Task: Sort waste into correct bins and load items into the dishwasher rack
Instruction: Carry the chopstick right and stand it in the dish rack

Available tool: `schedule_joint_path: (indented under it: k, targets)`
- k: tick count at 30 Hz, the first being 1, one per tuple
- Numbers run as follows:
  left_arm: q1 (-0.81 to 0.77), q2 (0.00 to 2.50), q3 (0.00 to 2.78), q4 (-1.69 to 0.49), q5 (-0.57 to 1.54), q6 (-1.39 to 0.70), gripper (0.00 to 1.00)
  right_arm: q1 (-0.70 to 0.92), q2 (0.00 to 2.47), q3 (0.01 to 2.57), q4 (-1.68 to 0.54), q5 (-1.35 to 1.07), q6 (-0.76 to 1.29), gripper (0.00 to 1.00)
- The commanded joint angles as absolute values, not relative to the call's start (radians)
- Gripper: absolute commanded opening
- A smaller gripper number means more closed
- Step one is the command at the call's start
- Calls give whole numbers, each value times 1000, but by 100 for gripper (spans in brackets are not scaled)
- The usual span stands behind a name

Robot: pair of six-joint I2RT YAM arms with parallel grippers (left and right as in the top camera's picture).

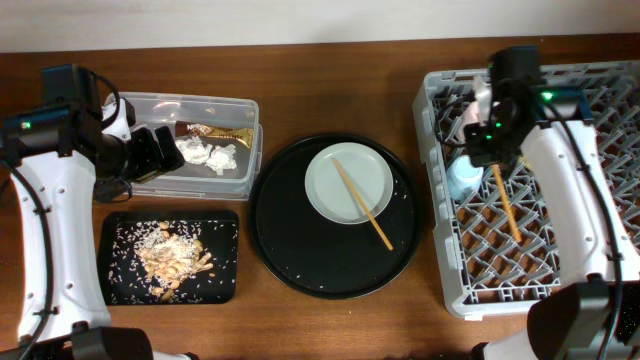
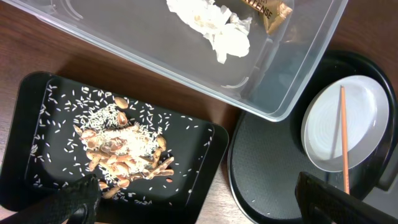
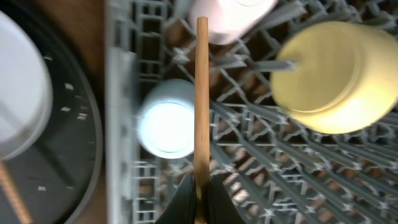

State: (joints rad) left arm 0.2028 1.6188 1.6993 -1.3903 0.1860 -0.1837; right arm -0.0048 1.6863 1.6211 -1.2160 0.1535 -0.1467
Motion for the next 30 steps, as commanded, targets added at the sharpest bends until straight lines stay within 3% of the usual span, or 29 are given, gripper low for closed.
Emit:
schedule_joint_path:
  k: [1, 10, 21, 22, 23, 24, 30]
  targets:
    - [206, 1602, 1702, -1390, 186, -193, 99, -67, 1711, 1619, -1219, 177, -250, 4]
    - [206, 1602, 1702, -1390, 186, -193, 99, -200, 1776, 1617, -1216, 162, -253, 4]
    - [206, 1602, 1702, -1390, 186, -193, 99, -210, 1857, 1617, -1135, 113, -255, 6]
    - [206, 1602, 1702, -1390, 186, -193, 99, -210, 1864, 1617, -1128, 113, -254, 15]
    - [206, 1602, 1702, -1390, 186, -193, 99, -210, 1866, 1617, -1125, 113, -255, 30]
    - [206, 1602, 1702, -1390, 186, -193, 99, -210, 1869, 1617, -1125, 113, -255, 34]
    - [206, 1602, 1702, -1390, 186, -193, 99, -210, 1870, 1617, -1121, 112, -254, 39]
